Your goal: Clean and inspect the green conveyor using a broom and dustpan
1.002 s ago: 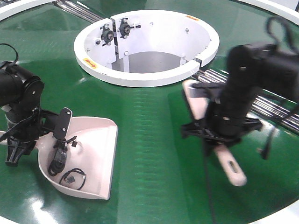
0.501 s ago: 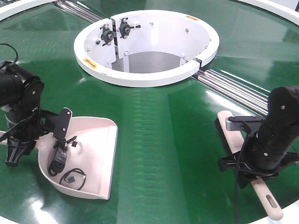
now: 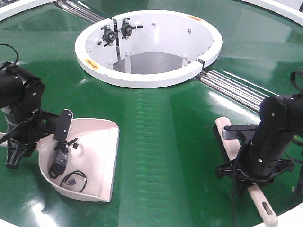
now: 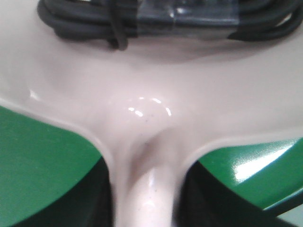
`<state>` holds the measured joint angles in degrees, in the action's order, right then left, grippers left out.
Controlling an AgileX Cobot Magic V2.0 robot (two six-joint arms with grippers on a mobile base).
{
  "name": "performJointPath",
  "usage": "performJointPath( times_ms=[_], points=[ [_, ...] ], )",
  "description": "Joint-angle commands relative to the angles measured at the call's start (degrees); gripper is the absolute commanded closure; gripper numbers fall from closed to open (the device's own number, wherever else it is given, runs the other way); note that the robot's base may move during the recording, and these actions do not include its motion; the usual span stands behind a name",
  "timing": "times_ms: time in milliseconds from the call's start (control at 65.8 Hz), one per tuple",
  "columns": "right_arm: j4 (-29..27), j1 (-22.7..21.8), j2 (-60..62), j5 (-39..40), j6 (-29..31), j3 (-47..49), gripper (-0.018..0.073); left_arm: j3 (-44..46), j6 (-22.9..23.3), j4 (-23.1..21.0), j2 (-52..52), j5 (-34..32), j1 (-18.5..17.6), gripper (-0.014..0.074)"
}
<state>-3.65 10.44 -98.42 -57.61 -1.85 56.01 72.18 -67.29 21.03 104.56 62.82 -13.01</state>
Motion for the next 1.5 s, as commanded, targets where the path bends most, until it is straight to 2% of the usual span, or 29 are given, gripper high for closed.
performJointPath(
  times_ms=[0,835,1018,1291,1382,1488],
  points=[
    [0.2,-0.4,1.5,-1.0,1.2,1.0,0.0554,1.6,0.2,0.1,-2.4,0.0,-0.4,0.0603],
    [0.0,-0.4,1.5,-2.3,3.5,1.0,0.0551,1.6,0.2,0.1,-2.4,0.0,-0.4,0.0603],
    [0.0,-0.4,1.5,-2.1,3.6,1.0,0.0551,1.6,0.2,0.1,-2.1,-2.4,-0.4,0.0603],
    [0.0,-0.4,1.5,-2.0,3.6,1.0,0.0551,1.6,0.2,0.1,-2.1,-2.3,-0.4,0.0603],
    [0.0,-0.4,1.5,-1.9,3.6,1.0,0.0551,1.6,2.1,0.0,-2.2,-0.6,-0.4,0.0602],
    [0.0,-0.4,1.5,-1.9,3.6,1.0,0.0551,1.6,2.2,0.1,-2.2,0.0,-0.4,0.0592]
  ],
)
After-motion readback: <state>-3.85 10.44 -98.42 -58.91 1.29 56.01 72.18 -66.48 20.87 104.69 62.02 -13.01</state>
